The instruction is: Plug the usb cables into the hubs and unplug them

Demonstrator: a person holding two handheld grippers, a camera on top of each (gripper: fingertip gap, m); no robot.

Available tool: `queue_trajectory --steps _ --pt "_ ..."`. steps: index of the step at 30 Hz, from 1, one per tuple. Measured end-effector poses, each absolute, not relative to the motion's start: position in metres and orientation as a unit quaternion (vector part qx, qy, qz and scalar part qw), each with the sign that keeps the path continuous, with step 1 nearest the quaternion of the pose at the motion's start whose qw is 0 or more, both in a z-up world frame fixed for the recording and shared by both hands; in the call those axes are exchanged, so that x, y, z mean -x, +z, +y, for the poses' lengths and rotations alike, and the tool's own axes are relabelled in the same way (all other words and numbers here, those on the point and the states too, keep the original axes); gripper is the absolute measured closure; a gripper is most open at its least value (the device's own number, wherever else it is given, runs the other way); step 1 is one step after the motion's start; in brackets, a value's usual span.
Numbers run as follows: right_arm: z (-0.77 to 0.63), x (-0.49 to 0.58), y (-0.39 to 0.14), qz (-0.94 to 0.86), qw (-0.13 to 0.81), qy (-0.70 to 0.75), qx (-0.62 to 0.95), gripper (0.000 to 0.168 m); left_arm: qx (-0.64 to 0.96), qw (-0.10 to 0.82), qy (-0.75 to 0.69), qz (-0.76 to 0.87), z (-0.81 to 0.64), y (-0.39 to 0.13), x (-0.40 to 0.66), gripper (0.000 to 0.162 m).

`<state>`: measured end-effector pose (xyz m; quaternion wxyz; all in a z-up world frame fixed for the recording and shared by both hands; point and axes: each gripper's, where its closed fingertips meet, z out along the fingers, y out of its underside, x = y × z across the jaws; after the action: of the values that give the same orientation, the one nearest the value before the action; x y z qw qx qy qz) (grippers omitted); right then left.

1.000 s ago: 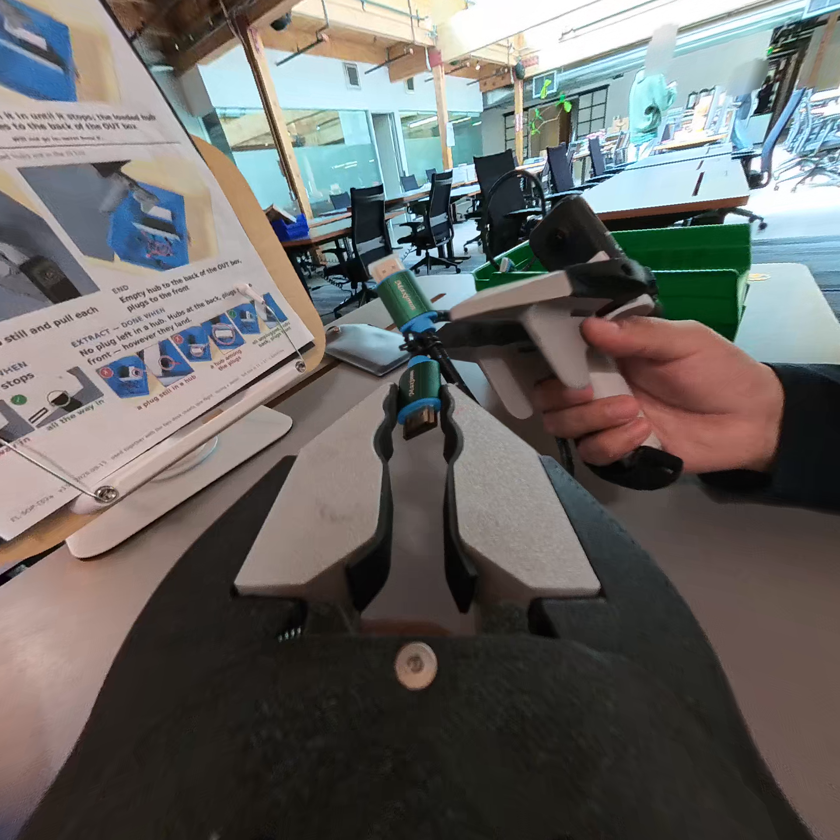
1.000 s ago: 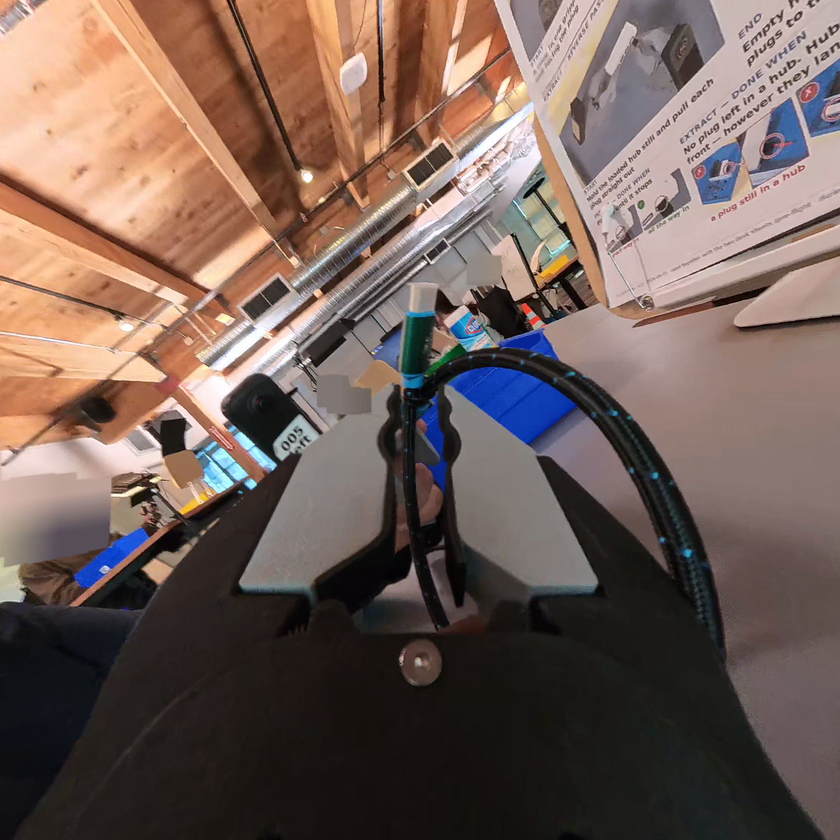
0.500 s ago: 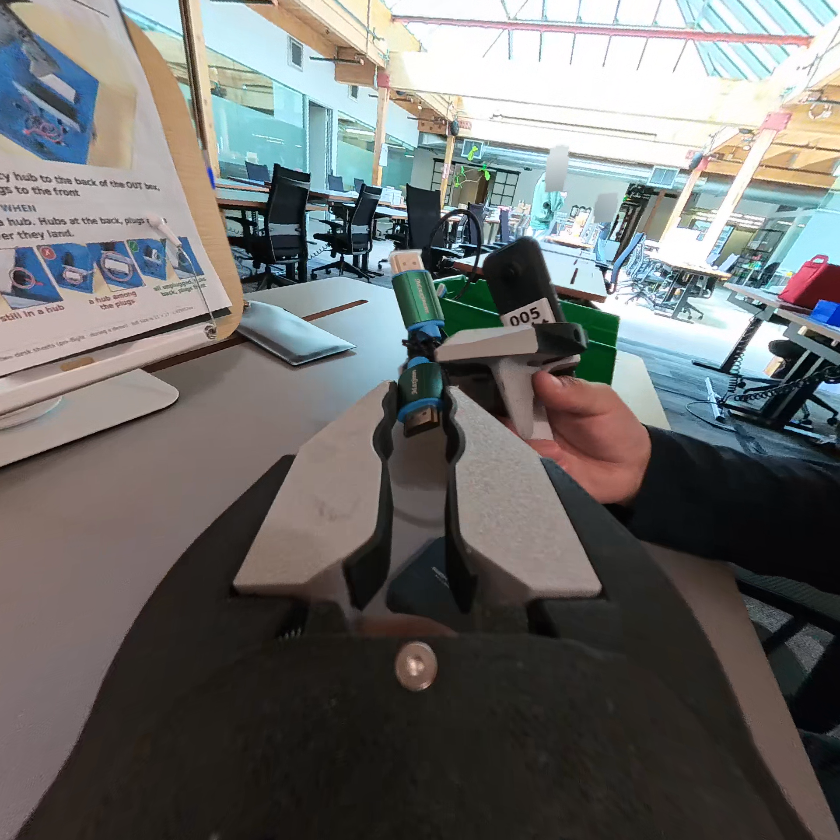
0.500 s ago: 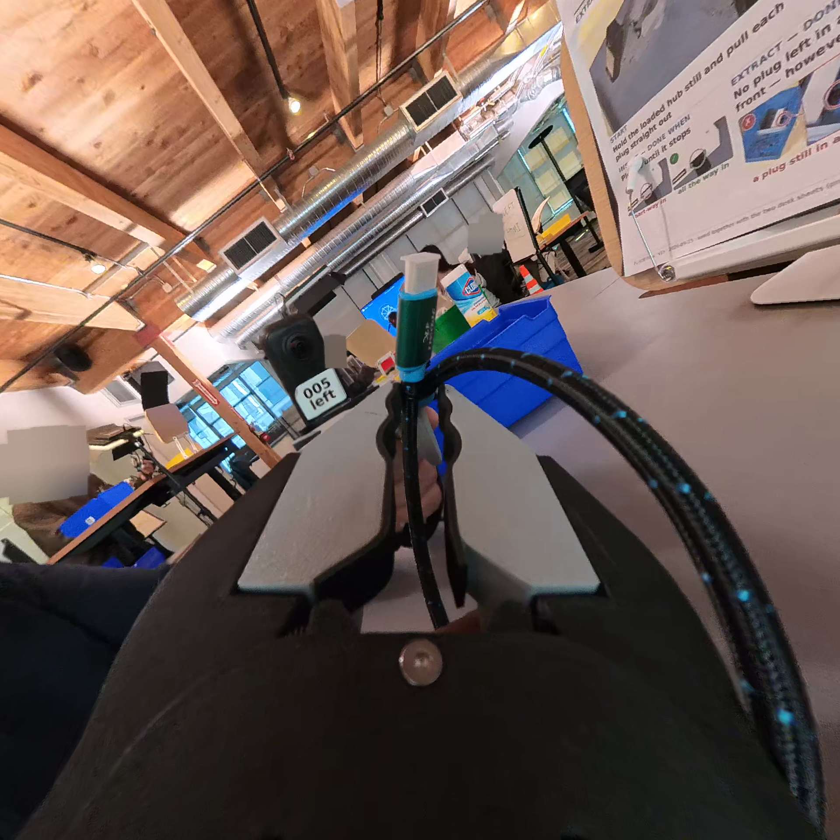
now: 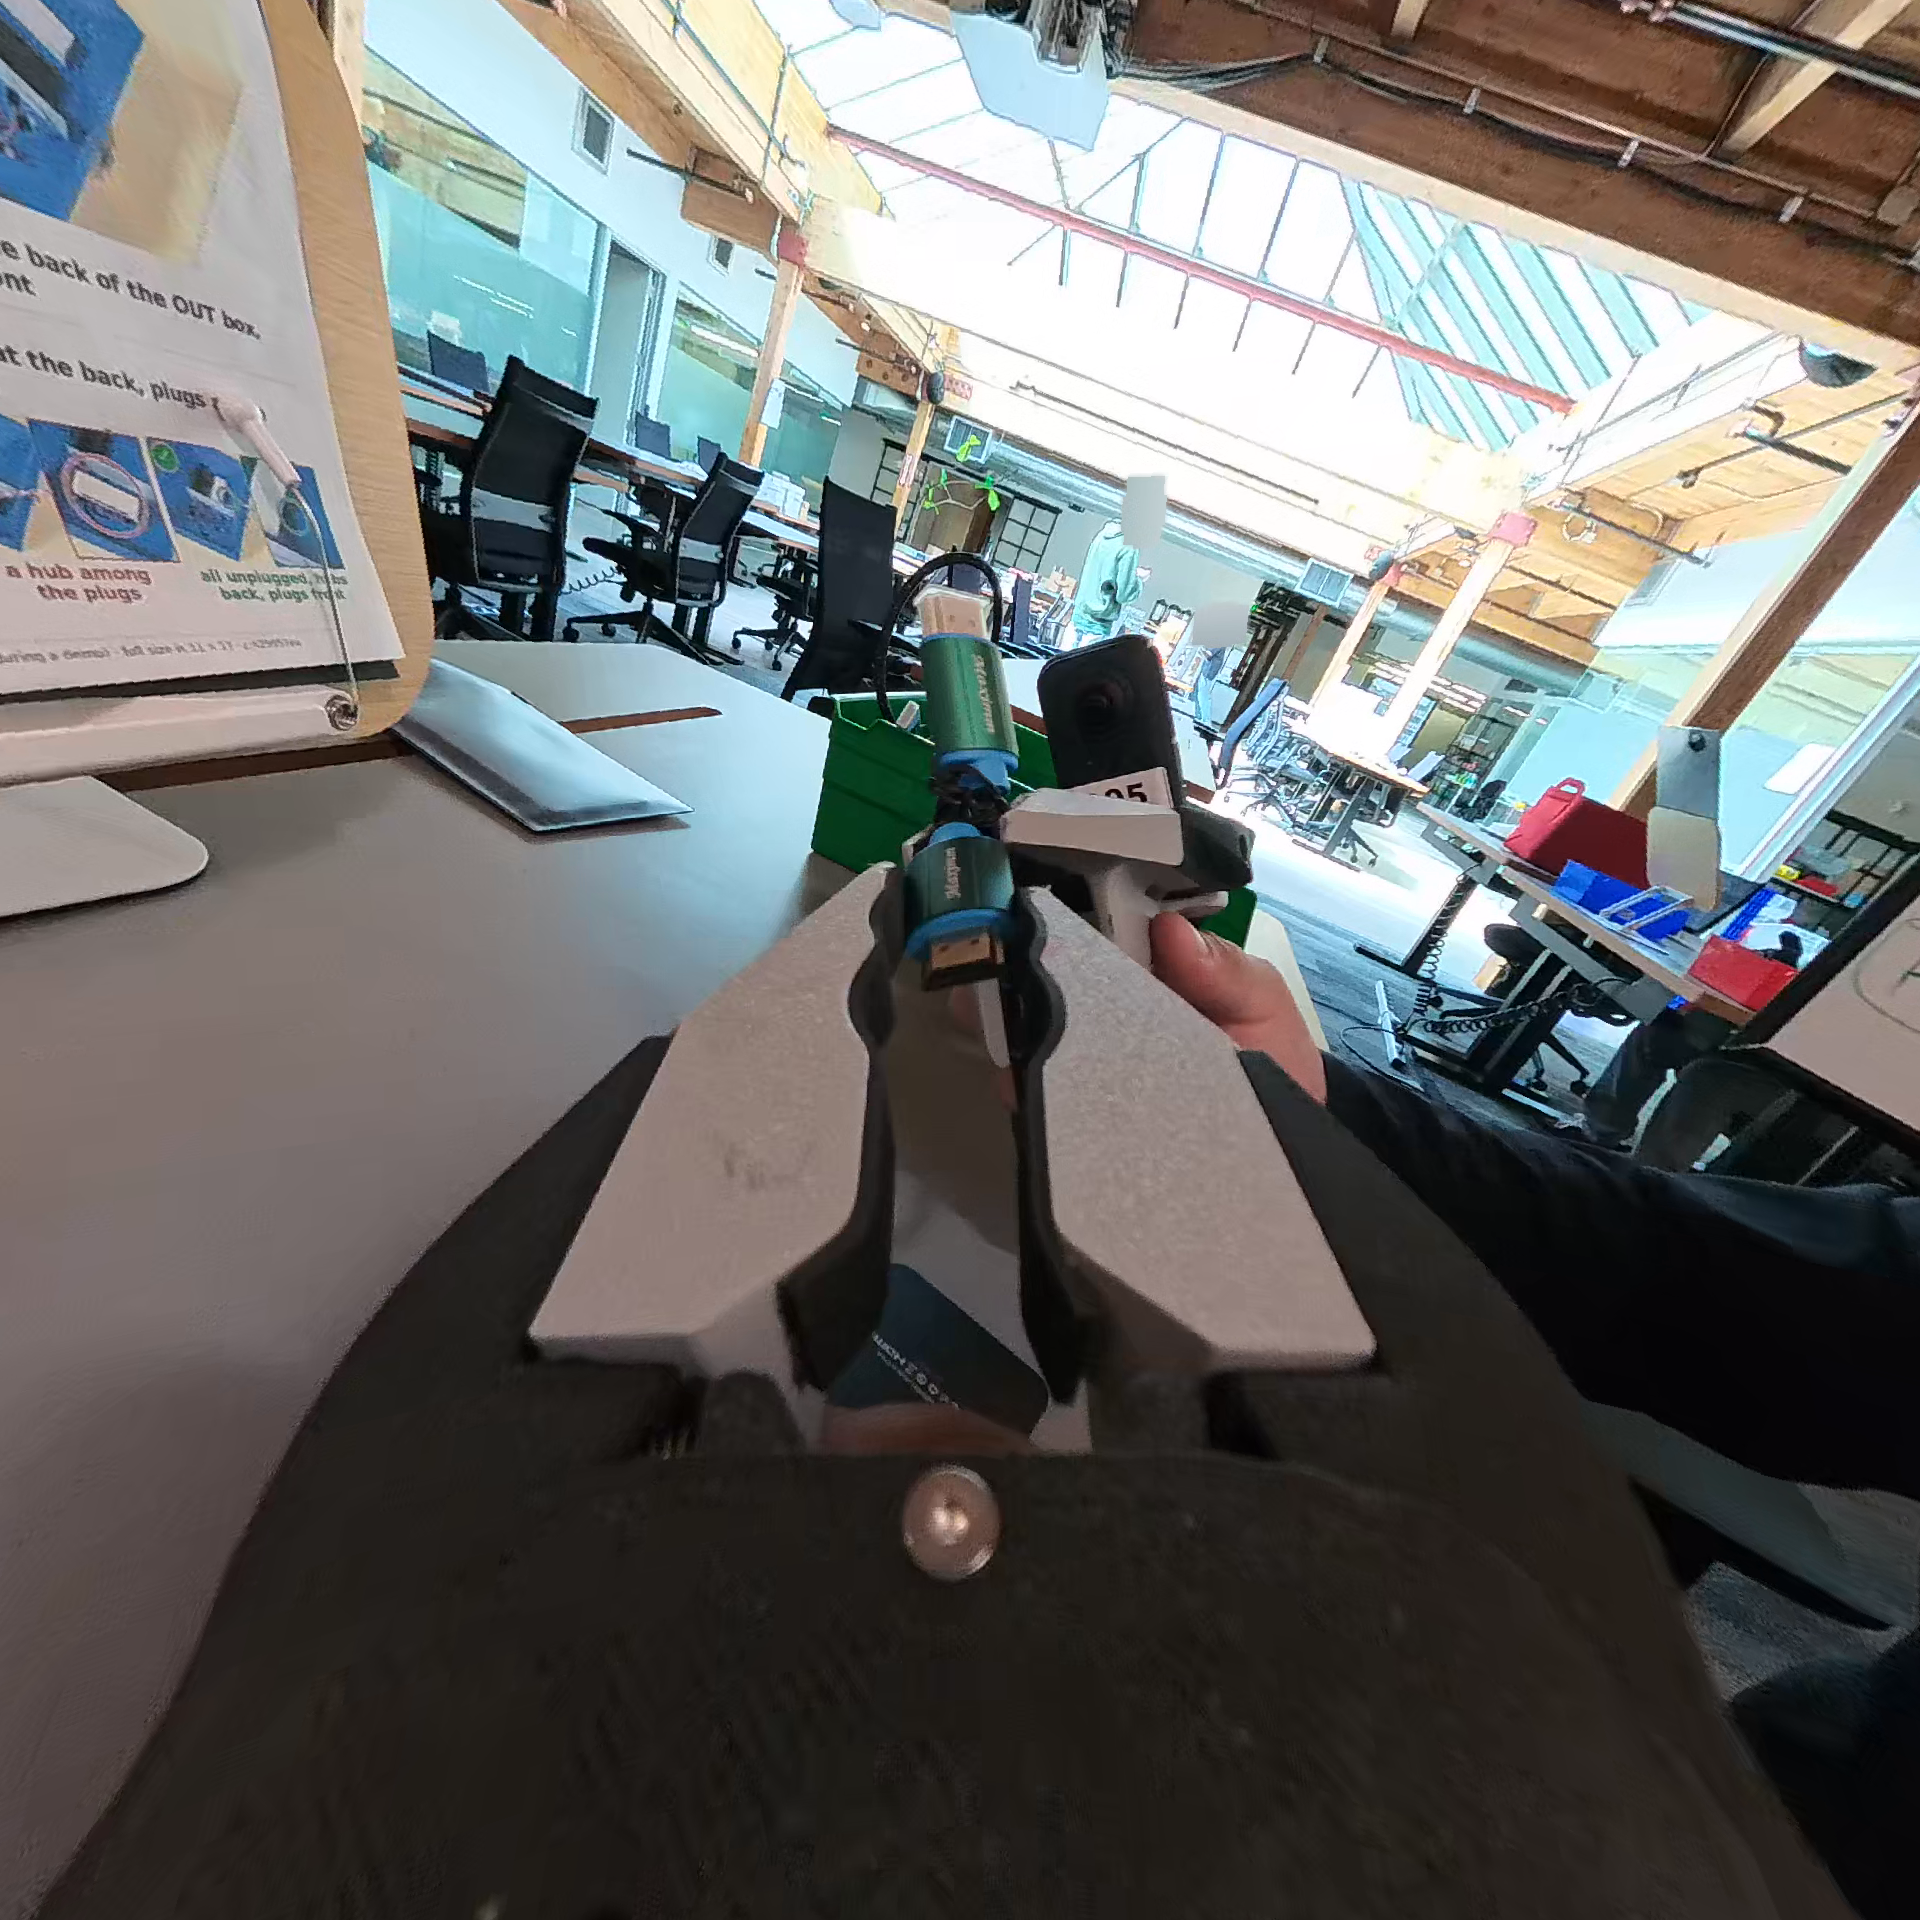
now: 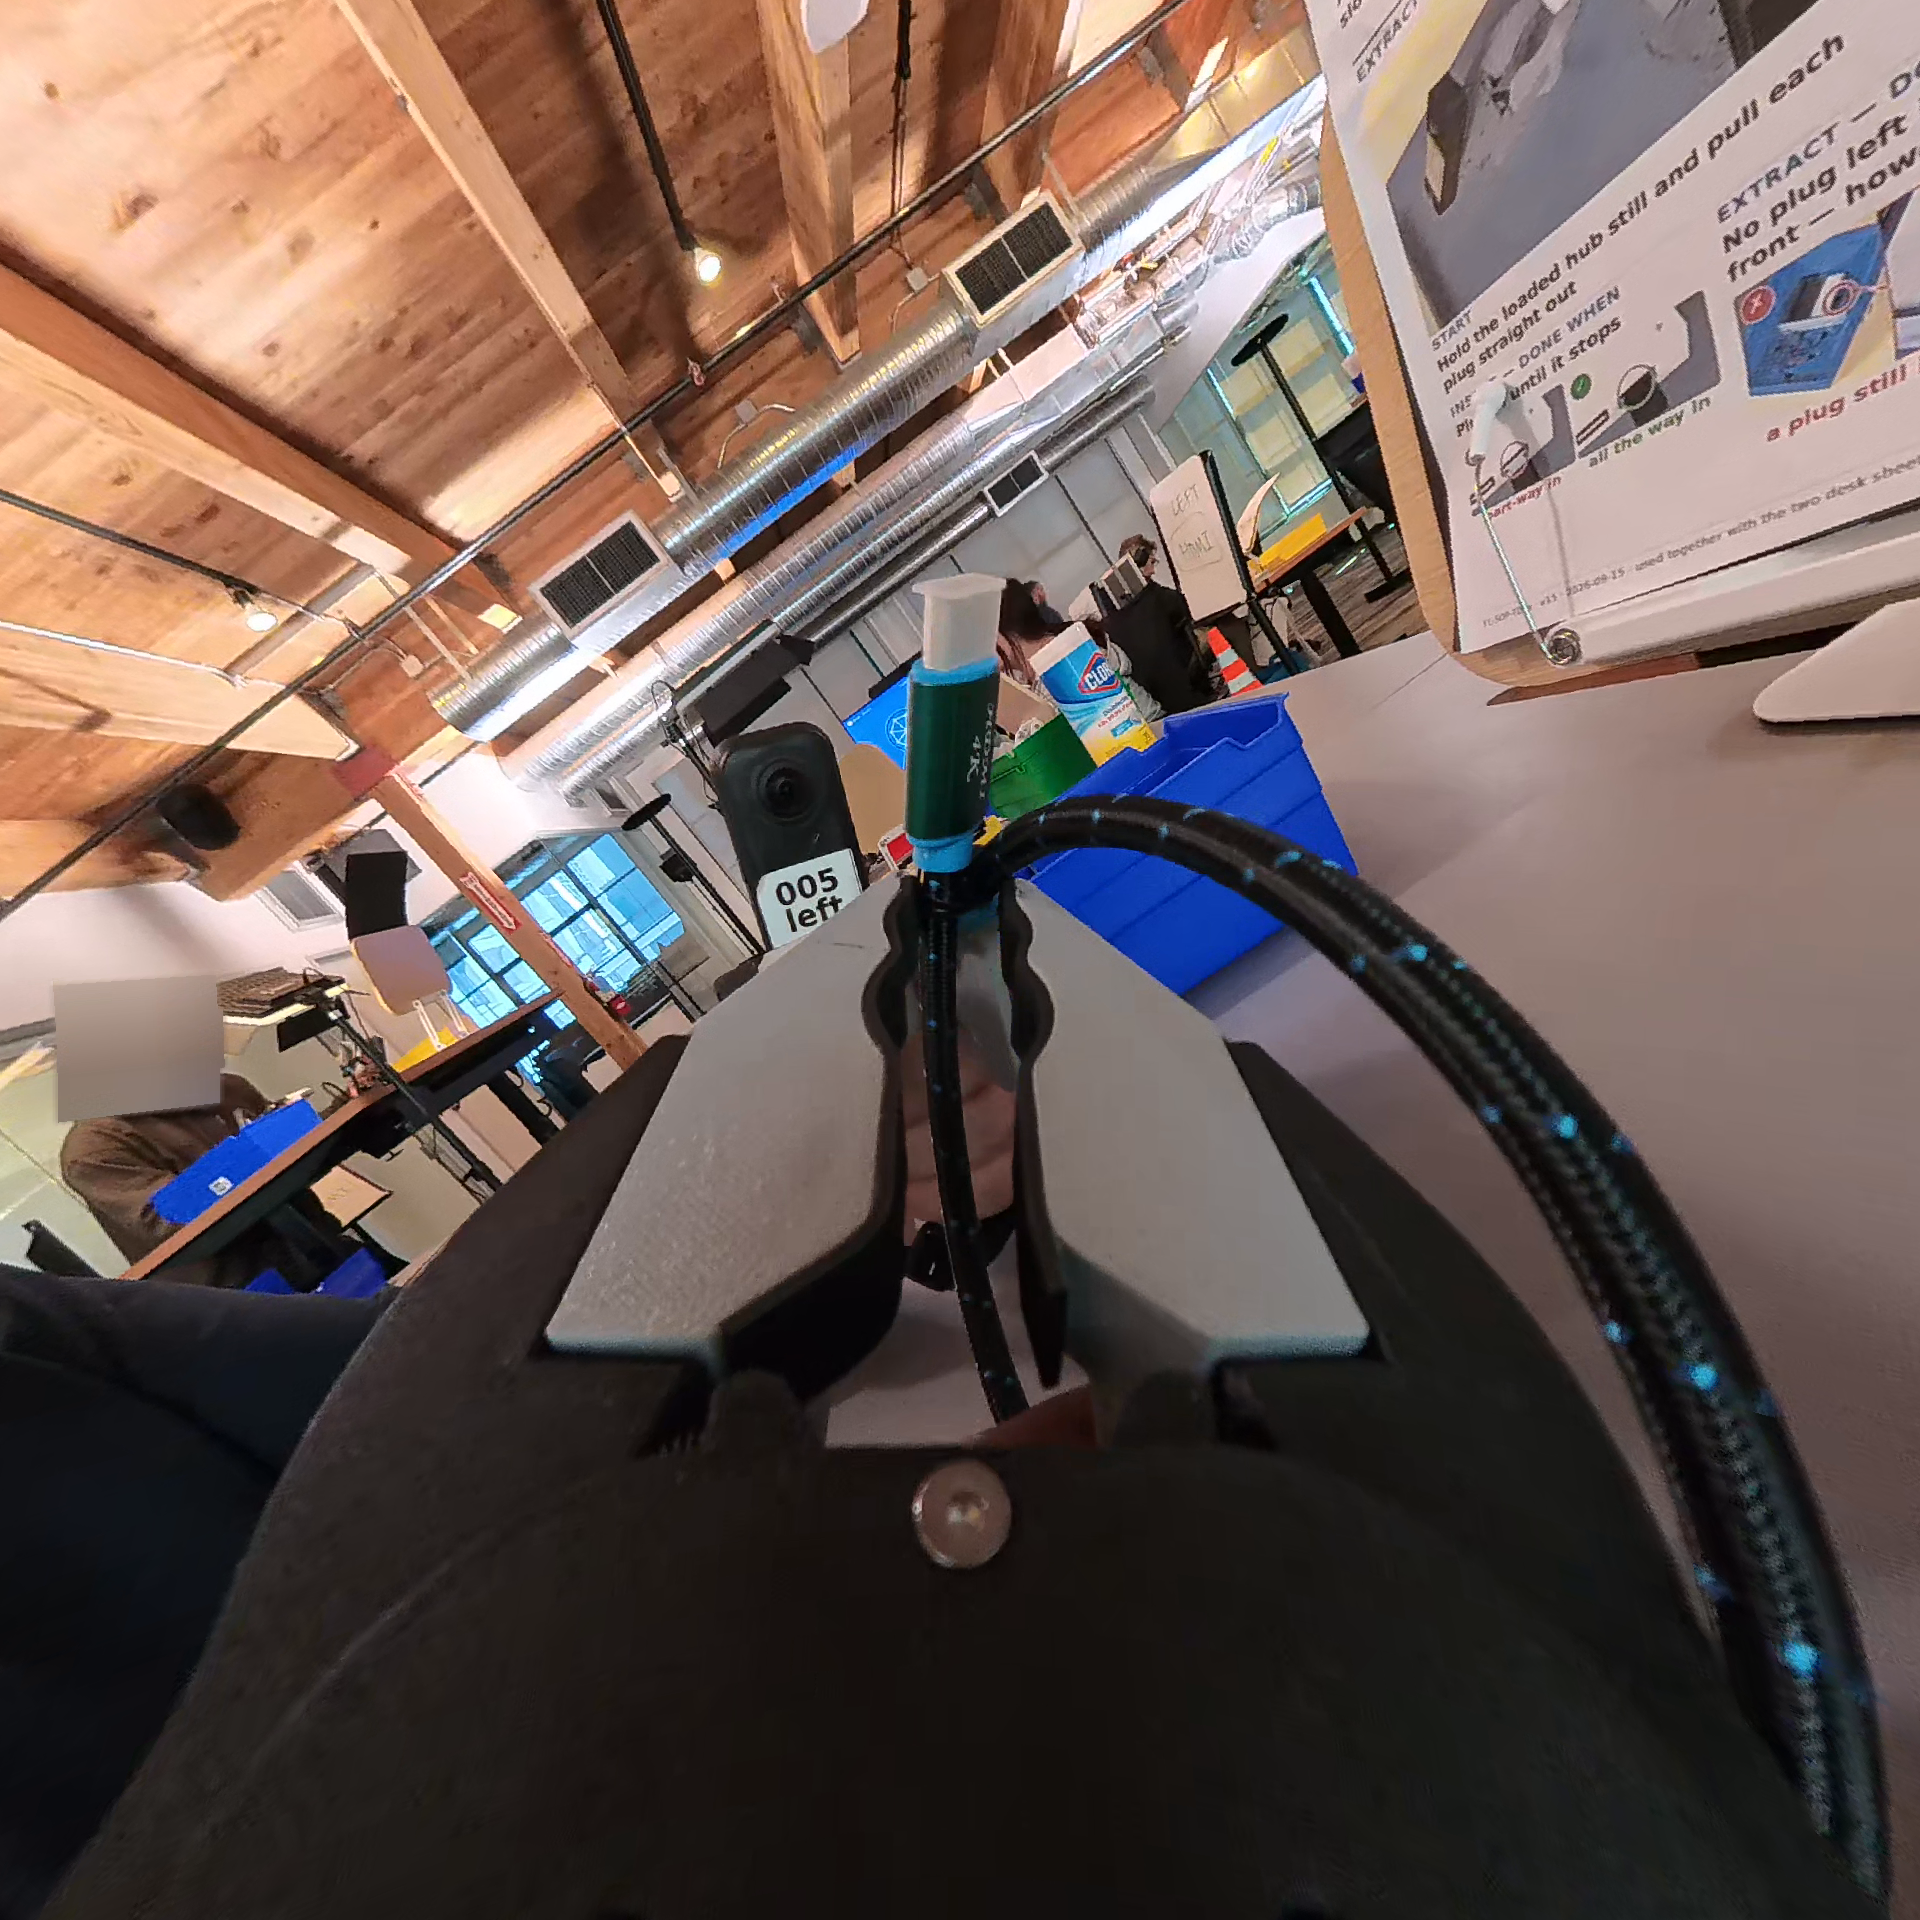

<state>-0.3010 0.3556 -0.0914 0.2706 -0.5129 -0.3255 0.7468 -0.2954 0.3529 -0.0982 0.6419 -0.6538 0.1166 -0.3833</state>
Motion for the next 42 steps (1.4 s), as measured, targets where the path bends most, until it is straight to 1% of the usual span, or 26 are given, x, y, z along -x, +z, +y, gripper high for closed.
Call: queue_trajectory --steps 8,9,10,11,15,19,21,25,28,29,30,31,40,42 --pt "0.355 0.299 -0.093 -0.325 0.260 0.757 0.505 0.156 0.658 0.644 -0.371 0.122 0.353 -0.099 0.293 0.144" --pt "0.354 0.298 -0.092 -0.326 0.259 0.759 0.501 0.154 0.659 0.645 -0.366 0.125 0.353 -0.099 0.292 0.144" --pt "0.351 0.297 -0.093 -0.333 0.253 0.762 0.495 0.145 0.661 0.645 -0.363 0.127 0.353 -0.100 0.291 0.144" --pt "0.349 0.298 -0.094 -0.339 0.252 0.760 0.494 0.151 0.660 0.645 -0.363 0.128 0.353 -0.100 0.290 0.144" --pt "0.348 0.299 -0.092 -0.354 0.285 0.746 0.487 0.152 0.655 0.646 -0.370 0.130 0.351 -0.097 0.289 0.144" --pt "0.348 0.300 -0.089 -0.322 0.251 0.775 0.482 0.152 0.649 0.644 -0.385 0.121 0.351 -0.094 0.291 0.143" --pt "0.348 0.301 -0.089 -0.319 0.251 0.777 0.481 0.152 0.645 0.640 -0.402 0.113 0.351 -0.094 0.292 0.143" --pt "0.347 0.299 -0.087 -0.315 0.246 0.785 0.473 0.148 0.644 0.642 -0.400 0.114 0.351 -0.093 0.292 0.143" --pt "0.346 0.298 -0.085 -0.306 0.229 0.799 0.465 0.140 0.646 0.644 -0.394 0.113 0.352 -0.094 0.293 0.143" --pt "0.347 0.299 -0.086 -0.303 0.227 0.799 0.468 0.142 0.646 0.644 -0.394 0.113 0.352 -0.094 0.294 0.143" --pt "0.349 0.301 -0.088 -0.299 0.229 0.794 0.476 0.152 0.647 0.643 -0.394 0.114 0.352 -0.094 0.294 0.143" --pt "0.351 0.302 -0.089 -0.296 0.233 0.791 0.482 0.154 0.648 0.643 -0.391 0.115 0.352 -0.095 0.293 0.143" --pt "0.348 0.299 -0.083 -0.290 0.233 0.804 0.464 0.155 0.638 0.649 -0.397 0.121 0.349 -0.088 0.291 0.143" --pt "0.348 0.298 -0.082 -0.296 0.245 0.800 0.460 0.156 0.636 0.646 -0.403 0.125 0.348 -0.088 0.289 0.144"
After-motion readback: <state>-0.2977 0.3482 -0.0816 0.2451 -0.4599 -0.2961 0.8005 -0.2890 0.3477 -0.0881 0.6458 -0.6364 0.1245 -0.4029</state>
